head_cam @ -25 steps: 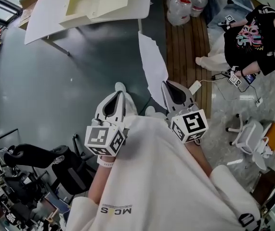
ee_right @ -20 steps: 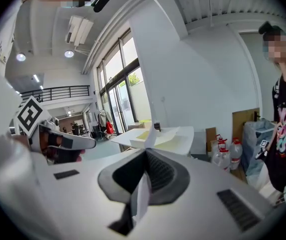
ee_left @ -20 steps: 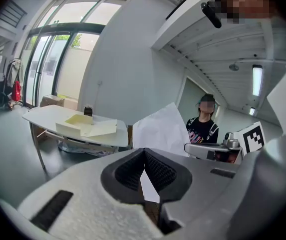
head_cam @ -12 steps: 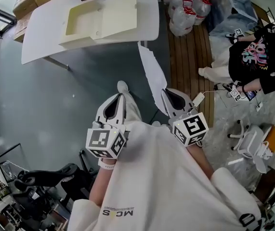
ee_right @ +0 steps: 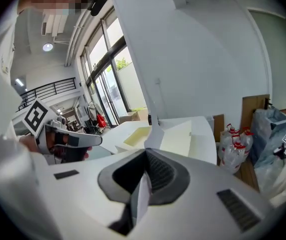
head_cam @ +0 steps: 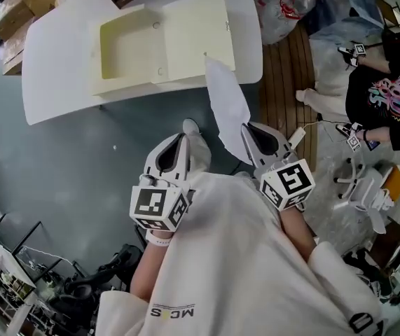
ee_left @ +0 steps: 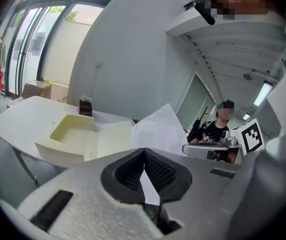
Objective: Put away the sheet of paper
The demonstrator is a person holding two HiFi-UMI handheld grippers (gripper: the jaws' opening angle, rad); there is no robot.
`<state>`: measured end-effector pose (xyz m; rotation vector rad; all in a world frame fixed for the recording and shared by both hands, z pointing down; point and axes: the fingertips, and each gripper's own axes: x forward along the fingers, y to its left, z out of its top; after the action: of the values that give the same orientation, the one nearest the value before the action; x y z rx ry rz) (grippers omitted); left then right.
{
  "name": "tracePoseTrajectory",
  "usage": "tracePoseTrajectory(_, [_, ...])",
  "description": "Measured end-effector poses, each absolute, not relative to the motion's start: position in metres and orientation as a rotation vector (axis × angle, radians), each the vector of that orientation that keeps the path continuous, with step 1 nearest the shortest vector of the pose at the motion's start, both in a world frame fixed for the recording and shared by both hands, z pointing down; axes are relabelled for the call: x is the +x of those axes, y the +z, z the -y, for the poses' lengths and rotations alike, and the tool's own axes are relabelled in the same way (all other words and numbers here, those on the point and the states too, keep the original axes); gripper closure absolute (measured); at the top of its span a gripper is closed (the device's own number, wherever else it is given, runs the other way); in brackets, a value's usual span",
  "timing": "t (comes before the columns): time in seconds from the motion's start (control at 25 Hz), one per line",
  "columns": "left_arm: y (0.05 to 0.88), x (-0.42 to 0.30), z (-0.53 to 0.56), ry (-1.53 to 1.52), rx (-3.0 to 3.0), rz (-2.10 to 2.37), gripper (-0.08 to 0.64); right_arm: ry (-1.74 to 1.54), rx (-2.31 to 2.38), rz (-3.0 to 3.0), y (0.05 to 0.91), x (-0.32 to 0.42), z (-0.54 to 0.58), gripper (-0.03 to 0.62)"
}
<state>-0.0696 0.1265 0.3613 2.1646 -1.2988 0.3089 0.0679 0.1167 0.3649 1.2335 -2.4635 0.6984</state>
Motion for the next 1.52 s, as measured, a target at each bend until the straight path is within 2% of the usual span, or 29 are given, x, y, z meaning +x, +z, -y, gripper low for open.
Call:
tracePoseTrajectory(0.4, [0.360, -0.131, -0.063, 0.260, 2.156, 1.315, 0.534, 0.752, 1.263, 2.525, 0.347, 0.004, -0.031, 0.577])
tracePoseTrajectory(0.96, [0.356, -0.132, -0.016, 0.260, 2.113, 1.389, 0.534, 0.853, 1.202, 2.616, 0.340, -0.019, 0.053, 0.577])
tracePoseTrajectory(1.52, [0.406, -0.143, 0.025, 0.327, 2.000, 1.446, 0.534, 1.005, 1.307, 2.473, 0.420, -0.015, 0.130, 0.577])
